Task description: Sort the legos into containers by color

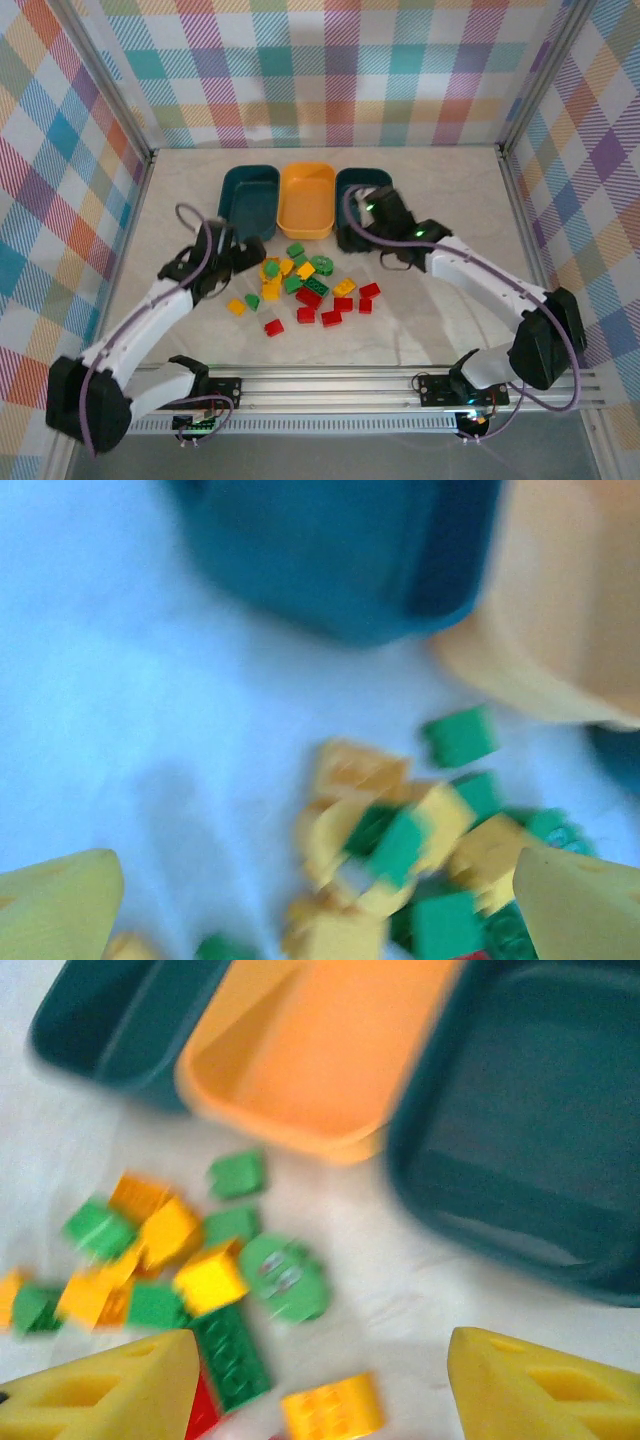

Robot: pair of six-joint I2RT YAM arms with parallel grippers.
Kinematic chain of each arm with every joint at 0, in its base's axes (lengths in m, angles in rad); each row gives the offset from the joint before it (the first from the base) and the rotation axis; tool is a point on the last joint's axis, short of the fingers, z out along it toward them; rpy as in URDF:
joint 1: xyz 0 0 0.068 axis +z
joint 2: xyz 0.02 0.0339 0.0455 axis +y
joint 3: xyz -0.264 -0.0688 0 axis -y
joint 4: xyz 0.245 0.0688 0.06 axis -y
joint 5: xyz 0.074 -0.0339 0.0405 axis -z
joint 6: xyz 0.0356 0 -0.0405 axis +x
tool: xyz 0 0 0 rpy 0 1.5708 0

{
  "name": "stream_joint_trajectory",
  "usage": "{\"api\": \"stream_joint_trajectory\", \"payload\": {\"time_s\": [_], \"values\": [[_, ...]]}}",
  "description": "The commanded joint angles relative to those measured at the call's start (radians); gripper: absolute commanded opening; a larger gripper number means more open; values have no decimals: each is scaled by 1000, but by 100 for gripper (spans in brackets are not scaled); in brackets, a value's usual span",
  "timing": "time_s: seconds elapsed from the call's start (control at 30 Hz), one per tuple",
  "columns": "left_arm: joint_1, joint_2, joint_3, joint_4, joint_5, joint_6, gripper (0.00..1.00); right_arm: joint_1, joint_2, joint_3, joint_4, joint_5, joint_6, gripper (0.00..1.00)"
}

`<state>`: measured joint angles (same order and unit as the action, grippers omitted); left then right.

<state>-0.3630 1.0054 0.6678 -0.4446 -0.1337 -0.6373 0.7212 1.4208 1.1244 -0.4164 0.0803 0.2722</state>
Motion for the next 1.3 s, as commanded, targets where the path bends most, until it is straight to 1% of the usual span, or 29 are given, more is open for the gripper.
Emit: {"api": "stream_joint_trajectory", "payload": {"time_s": [0.0, 0.1, 0.13, 0.2, 0.27, 0.47, 0.6, 0.7, 0.8, 0.87, 0.97, 1.27], "values": [[24, -164, -147, 10, -36, -173, 100, 113, 91, 56, 7, -37, -80, 68], [62, -282, -209, -26, -10, -214, 100, 215, 257, 184, -1, -40, -160, 70], [81, -309, -217, -38, 15, -227, 100, 241, 315, 230, -2, -29, -187, 70], [130, -344, -216, -39, 111, -250, 100, 270, 410, 303, 1, 2, -225, 72], [182, -364, -204, -32, 215, -264, 100, 273, 480, 359, 6, -14, -246, 74], [280, -340, -165, -25, 392, -248, 100, 274, 633, 495, -5, -85, -289, 77], [307, -296, -155, -23, 437, -227, 100, 274, 692, 550, -18, -62, -298, 77], [315, -284, -155, -31, 439, -210, 100, 274, 723, 569, -33, -44, -312, 71], [321, -289, -157, -36, 438, -199, 100, 274, 727, 566, -30, -40, -311, 61], [323, -294, -155, -37, 439, -196, 100, 273, 726, 566, -30, -43, -309, 57], [326, -295, -151, -42, 438, -189, 100, 273, 727, 560, -25, -38, -309, 45], [330, -296, -154, -49, 437, -174, 100, 274, 714, 538, -5, -30, -307, 32]]}}
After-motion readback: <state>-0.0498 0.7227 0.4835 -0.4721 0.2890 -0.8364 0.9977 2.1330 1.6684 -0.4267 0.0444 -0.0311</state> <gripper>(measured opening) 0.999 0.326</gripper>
